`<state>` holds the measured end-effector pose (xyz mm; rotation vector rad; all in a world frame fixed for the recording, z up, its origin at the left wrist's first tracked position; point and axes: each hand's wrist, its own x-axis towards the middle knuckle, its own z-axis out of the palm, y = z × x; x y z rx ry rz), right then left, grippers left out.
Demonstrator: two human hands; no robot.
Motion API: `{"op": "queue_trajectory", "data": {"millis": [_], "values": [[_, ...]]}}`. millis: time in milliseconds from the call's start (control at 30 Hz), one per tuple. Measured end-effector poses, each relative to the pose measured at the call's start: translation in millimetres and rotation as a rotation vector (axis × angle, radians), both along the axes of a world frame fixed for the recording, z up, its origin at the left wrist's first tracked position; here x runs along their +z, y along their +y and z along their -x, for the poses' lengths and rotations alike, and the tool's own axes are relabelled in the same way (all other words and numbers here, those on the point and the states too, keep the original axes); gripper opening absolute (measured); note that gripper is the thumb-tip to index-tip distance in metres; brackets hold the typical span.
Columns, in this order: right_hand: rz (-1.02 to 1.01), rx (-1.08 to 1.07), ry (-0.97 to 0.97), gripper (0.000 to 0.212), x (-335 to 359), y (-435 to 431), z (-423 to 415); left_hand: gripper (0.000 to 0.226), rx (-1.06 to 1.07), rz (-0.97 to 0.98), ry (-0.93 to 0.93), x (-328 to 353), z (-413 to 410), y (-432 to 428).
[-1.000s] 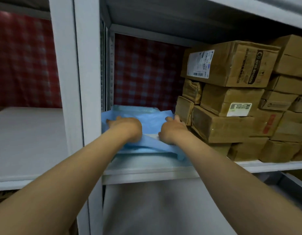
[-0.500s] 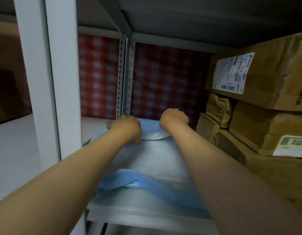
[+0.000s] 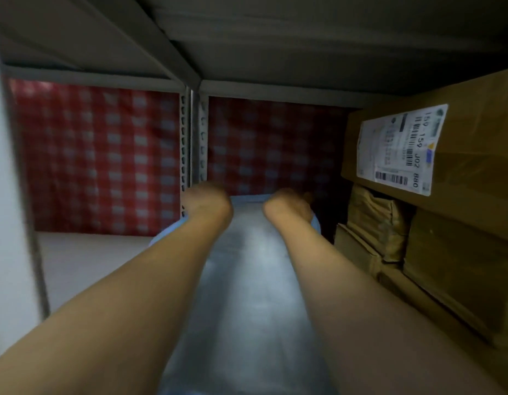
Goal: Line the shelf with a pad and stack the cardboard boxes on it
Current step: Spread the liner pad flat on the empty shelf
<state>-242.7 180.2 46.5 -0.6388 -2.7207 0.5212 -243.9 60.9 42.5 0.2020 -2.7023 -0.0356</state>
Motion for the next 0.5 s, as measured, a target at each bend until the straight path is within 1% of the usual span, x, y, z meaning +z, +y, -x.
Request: {"op": "queue_trajectory", "data": {"millis": [67,133,167,233,300,333,433,500], "values": [[0.085,-0.025,0.032,0.061,-6.4,-3.2,14.4,0.039,-0.044,-0.024,-0.011,-1.9,19.7,10.0],[0.150,-0.050,0.045,0.077,-11.4,-4.7,23.5,0.060,-0.100,-0.073,-0.046,-13.4,38.2,17.2],[0.155,-0.052,0.052,0.081,-16.0,-3.9,29.3,0.071,-0.117,-0.108,-0.071,-20.5,47.5,20.7],[0.111,-0.020,0.025,0.082,-25.8,-3.3,33.1,0.079,-0.105,-0.178,-0.094,-36.8,61.2,25.0],[0.077,0.007,-0.033,0.081,-36.8,-3.0,41.5,0.080,-0.074,-0.168,-0.128,-52.4,69.6,26.7],[0.085,0.011,-0.073,0.079,-41.4,-3.8,46.5,0.077,-0.072,-0.146,-0.167,-59.2,71.7,26.7],[0.129,-0.043,-0.179,0.073,-50.7,-10.2,59.5,0.065,-0.067,-0.075,-0.284,-73.8,79.8,22.8],[0.133,-0.087,-0.254,0.072,-58.0,-10.9,67.5,0.062,-0.083,-0.052,-0.304,-78.0,85.3,19.1]]}}
